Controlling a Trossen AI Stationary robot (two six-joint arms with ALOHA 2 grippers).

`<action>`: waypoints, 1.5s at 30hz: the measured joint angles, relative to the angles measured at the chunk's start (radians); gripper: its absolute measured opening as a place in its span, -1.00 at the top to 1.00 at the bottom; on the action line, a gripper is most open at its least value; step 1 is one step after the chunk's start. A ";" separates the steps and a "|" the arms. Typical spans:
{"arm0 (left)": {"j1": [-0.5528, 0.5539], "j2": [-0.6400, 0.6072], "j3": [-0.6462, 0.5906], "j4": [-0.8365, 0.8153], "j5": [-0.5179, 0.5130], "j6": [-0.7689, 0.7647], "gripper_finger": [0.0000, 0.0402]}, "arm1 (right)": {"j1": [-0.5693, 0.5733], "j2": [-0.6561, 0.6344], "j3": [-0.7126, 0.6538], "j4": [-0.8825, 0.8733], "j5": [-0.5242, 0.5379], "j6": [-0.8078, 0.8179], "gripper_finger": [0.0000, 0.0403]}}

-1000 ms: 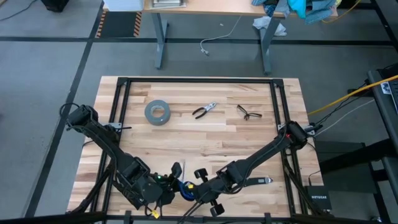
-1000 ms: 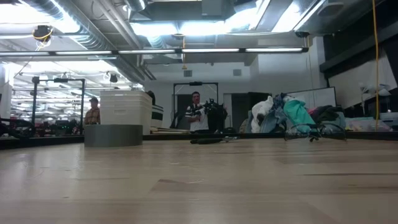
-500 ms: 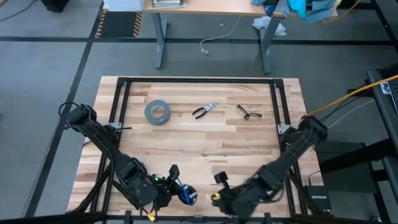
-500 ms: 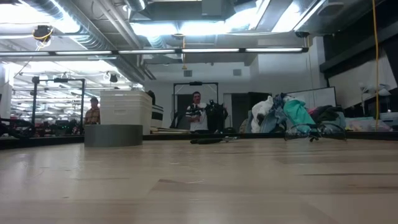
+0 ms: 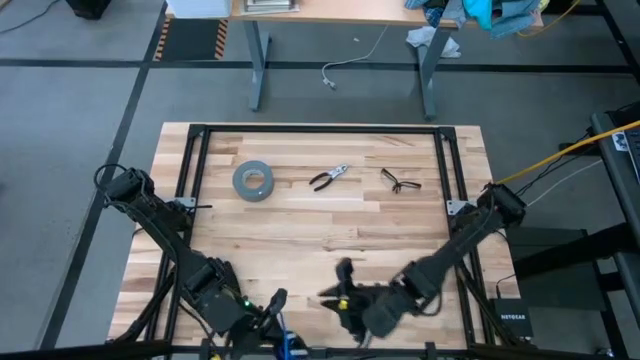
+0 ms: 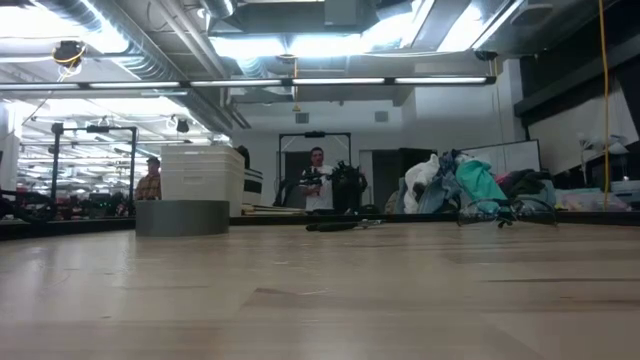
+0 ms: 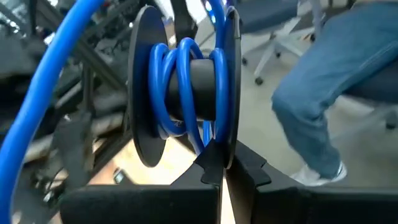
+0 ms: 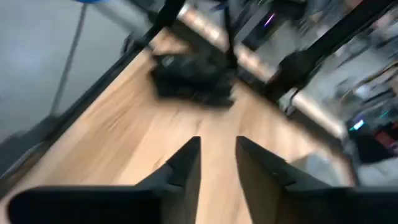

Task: Coil cords
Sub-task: Coil the blue wire cable onto the black spool

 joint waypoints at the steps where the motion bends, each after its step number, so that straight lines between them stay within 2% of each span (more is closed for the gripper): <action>1: -0.004 0.000 0.000 0.011 0.008 -0.005 1.00 | -0.015 0.000 -0.026 0.079 -0.002 -0.057 0.48; 4: -0.022 0.000 0.000 0.035 0.027 -0.012 1.00 | -0.049 0.000 -0.087 0.288 -0.060 -0.168 0.35; 10: -0.052 0.000 0.001 0.123 0.029 -0.011 1.00 | -0.049 0.000 -0.099 0.466 -0.216 -0.404 0.21; 17: -0.054 0.000 0.001 0.174 0.037 -0.007 1.00 | -0.066 0.000 -0.099 0.657 -0.272 -0.490 0.20; 21: -0.048 0.000 0.001 0.211 0.109 0.006 1.00 | -0.076 0.000 -0.099 0.674 -0.294 -0.562 0.20; 25: -0.035 0.000 0.001 0.223 0.121 0.000 1.00 | -0.086 0.000 -0.099 0.678 -0.367 -0.572 0.20; 30: -0.011 0.000 0.001 0.215 0.148 -0.012 1.00 | -0.085 0.000 -0.099 0.699 -0.391 -0.600 0.20; 35: 0.024 0.000 0.001 0.211 0.217 -0.039 1.00 | -0.082 0.001 -0.099 0.678 -0.331 -0.642 0.20; 45: 0.032 0.000 0.000 0.161 0.220 -0.078 1.00 | -0.004 -0.011 -0.099 0.616 -0.108 -0.667 0.20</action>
